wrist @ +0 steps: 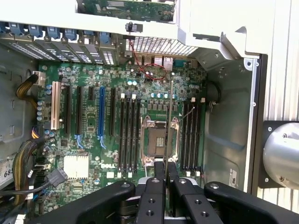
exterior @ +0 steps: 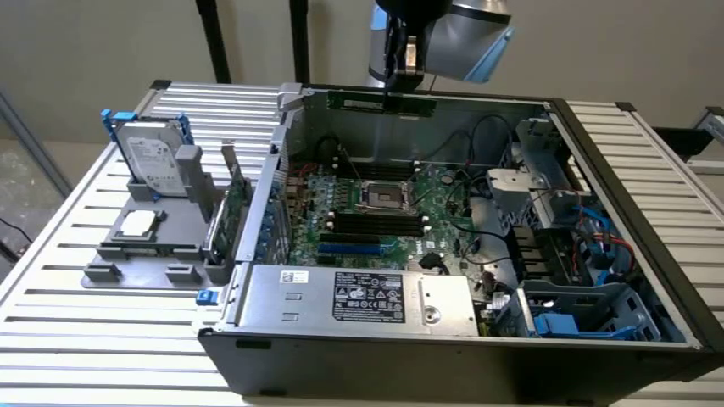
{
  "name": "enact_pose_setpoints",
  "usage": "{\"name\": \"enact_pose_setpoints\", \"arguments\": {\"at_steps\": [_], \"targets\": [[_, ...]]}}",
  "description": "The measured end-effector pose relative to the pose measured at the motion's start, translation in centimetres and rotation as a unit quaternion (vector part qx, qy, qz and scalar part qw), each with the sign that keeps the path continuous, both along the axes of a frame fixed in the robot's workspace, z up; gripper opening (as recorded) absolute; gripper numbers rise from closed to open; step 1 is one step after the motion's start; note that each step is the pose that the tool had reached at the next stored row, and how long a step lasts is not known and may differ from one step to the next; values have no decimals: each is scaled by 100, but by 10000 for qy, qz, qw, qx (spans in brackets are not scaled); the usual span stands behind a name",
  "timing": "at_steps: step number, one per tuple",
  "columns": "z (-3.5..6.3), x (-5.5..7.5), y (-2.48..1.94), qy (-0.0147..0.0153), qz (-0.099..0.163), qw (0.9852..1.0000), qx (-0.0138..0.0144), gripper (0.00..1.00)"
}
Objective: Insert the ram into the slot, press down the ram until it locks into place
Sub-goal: 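Insert the ram into the slot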
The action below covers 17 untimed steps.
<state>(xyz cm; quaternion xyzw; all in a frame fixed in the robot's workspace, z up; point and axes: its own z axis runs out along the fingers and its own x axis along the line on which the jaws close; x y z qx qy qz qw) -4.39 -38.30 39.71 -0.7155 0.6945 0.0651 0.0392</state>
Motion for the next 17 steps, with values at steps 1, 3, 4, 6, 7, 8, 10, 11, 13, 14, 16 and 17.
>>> {"name": "enact_pose_setpoints", "arguments": {"at_steps": [1,3,4,6,7,8,10,11,13,14,16,17], "targets": [[-1,0,-2,0,1,10000,-1,14],[-17,0,-3,0,1,10000,-1,14],[-33,0,-4,-2,4,10000,0,14],[-66,0,-6,-6,11,10000,0,14],[-82,0,-8,-9,15,10000,-1,14],[-97,0,-9,-12,21,10000,-1,14],[-130,0,-12,-15,41,10000,-1,14],[-147,0,-14,-17,53,10000,-1,14],[-180,0,-16,-20,76,10000,-1,14],[-196,0,-17,-20,92,10000,-2,14],[-230,0,-17,-20,144,9999,-3,14],[-249,0,-18,-20,175,9998,-5,14]]}}
